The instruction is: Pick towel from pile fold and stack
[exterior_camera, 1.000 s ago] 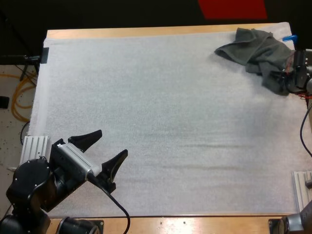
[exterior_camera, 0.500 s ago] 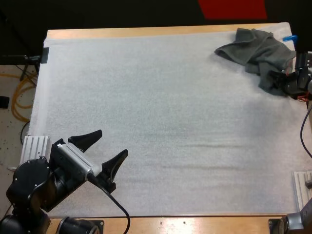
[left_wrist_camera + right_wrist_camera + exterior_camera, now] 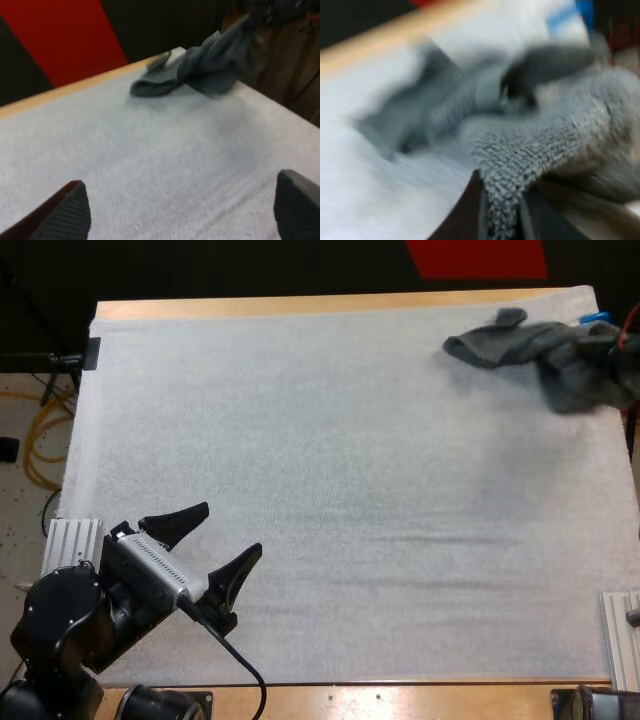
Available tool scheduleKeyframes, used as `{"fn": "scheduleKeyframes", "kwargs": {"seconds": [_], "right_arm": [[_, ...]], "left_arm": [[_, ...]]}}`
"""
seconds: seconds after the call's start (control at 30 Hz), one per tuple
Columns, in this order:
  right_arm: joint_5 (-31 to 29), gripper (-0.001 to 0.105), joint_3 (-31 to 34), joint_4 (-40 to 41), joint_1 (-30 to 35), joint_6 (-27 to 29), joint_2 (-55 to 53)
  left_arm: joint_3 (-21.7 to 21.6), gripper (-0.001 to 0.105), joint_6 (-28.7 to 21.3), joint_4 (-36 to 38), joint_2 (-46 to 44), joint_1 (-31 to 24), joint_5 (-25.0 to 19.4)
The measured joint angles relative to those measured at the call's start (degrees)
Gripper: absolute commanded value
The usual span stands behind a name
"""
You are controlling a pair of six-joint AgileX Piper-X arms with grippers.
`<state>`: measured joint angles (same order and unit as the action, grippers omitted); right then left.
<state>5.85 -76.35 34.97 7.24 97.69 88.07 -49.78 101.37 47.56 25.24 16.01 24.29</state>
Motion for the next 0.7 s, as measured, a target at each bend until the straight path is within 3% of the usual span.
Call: {"fn": "scheduleKeyframes", "kwargs": {"seconds": [0.33, 0.47, 0.6, 0.7], "right_arm": [[2.39, 0.000, 0.00, 5.62, -3.23, 0.87, -20.93], [9.09, 0.000, 0.00, 10.91, -3.44, 0.87, -23.85], [10.69, 0.000, 0.24, 18.00, -3.48, 0.22, -23.99], [11.96, 0.000, 2.44, 18.91, -3.58, -1.54, -23.95]], "left_arm": [[0.00, 0.073, 0.00, -1.21, 0.00, 0.00, 0.00], [0.00, 0.073, 0.00, -0.02, 0.00, 0.00, 0.00], [0.00, 0.073, -0.70, 2.77, 0.00, 0.00, 0.00], [0.00, 0.073, -1.15, 5.10, 0.00, 0.00, 0.00]]}}
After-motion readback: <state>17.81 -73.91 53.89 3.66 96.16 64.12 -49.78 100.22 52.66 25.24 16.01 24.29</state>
